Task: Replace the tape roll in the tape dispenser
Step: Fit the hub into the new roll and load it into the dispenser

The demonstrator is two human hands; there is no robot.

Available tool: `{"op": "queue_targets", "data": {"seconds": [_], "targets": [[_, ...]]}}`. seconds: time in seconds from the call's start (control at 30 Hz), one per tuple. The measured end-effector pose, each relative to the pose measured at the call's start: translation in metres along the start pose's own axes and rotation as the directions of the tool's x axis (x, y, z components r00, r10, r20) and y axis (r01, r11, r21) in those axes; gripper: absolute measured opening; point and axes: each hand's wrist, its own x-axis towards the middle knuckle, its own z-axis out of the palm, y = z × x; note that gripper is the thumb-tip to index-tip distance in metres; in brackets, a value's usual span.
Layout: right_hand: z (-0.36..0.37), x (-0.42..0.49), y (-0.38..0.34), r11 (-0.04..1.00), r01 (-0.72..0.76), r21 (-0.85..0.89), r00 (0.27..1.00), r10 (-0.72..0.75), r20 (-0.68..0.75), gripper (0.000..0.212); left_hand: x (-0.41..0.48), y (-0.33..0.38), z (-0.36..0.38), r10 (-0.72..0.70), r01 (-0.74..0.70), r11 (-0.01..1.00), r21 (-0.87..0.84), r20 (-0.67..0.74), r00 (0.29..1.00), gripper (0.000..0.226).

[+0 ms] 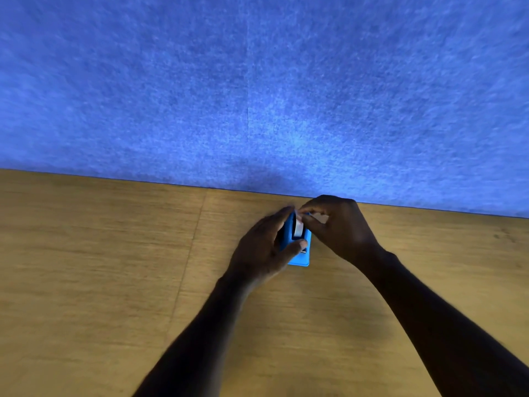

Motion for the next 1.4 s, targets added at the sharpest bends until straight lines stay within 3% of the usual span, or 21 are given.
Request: {"op": "queue_targets", "data": {"seconds": [0.17, 0.53, 0.77, 1.0, 1.2, 1.4], "targets": [[0.000, -0.001, -0.002, 0.997, 0.060, -0.055, 0.998, -0.060, -0.001, 0.009, 0.001, -0.001, 0.002, 0.005, -0.005, 1.000, -0.017, -0.022, 1.000, 0.066], [0.000, 0.000, -0.011, 0.996, 0.040, -0.074, 0.999, -0.037, 0.038, 0.007, 0.004, 0.004, 0.001, 0.002, -0.004, 0.997, -0.076, -0.031, 1.000, 0.047], [0.000, 0.000, -0.016, 0.999, -0.009, 0.033, 0.999, 0.008, 0.044, 0.015, 0.005, 0.004, 0.001, 0.013, -0.014, 0.996, -0.088, -0.012, 1.000, 0.038], [0.002, 0.000, -0.016, 0.999, 0.011, 0.040, 1.000, -0.012, 0.026, 0.017, 0.006, 0.002, 0.004, -0.072, 0.066, 0.991, -0.119, -0.047, 0.996, 0.044], [-0.001, 0.003, -0.018, 0.998, 0.064, 0.008, 0.998, -0.064, 0.023, 0.019, 0.005, 0.004, 0.003, -0.049, 0.045, 0.996, -0.076, -0.043, 0.998, 0.053], [-0.002, 0.003, -0.018, 0.995, 0.095, -0.030, 0.995, -0.094, 0.042, 0.018, 0.006, 0.005, 0.005, -0.042, 0.036, 0.997, -0.063, -0.090, 0.995, 0.044]]}}
